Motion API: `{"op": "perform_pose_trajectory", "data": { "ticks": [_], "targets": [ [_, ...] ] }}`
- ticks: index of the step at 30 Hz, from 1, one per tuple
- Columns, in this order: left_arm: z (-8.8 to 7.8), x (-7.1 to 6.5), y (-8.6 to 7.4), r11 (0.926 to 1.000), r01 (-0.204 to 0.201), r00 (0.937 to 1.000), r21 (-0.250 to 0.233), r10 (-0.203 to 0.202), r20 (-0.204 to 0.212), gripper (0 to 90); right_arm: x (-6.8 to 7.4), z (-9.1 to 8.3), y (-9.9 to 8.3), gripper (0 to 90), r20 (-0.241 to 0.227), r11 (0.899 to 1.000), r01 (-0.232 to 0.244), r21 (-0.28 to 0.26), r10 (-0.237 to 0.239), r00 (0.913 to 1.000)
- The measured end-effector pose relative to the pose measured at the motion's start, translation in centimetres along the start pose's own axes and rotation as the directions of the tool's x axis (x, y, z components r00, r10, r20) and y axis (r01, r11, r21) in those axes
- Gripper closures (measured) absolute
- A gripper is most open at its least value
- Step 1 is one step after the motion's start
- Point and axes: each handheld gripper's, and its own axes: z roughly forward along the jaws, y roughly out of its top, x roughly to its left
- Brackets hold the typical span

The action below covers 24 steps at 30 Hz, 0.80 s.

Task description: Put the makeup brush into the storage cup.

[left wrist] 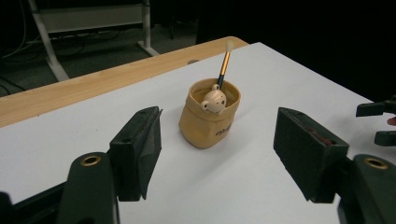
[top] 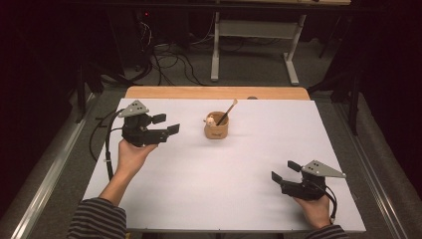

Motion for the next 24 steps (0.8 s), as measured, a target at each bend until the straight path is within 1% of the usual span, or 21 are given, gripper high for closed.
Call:
{"op": "perform_pose_trajectory", "data": {
  "ticks": [6,20,23,24],
  "targets": [
    [-0.4,0.1,-0.4,0.9999,0.009,1.0,-0.007,-0.009,-0.004,32.9,0.0,0.0,0.0,24.8,0.001,1.0,-0.001,-0.002,0.002,1.0],
    [-1.2,-0.1,-1.3,0.9999,0.006,1.0,-0.009,-0.006,-0.008,32.9,0.0,0.0,0.0,24.9,0.001,1.0,-0.001,0.0,0.001,1.0],
    [-1.4,0.0,-1.5,0.9995,0.025,0.9996,-0.019,-0.025,0.009,32.9,0.0,0.0,0.0,24.9,0.001,1.0,-0.001,0.0,0.001,1.0],
    [-1.5,0.0,-1.6,0.9995,0.024,0.9997,-0.018,-0.024,0.006,32.9,0.0,0.0,0.0,24.9,0.001,1.0,-0.001,0.0,0.001,1.0]
  ]
}}
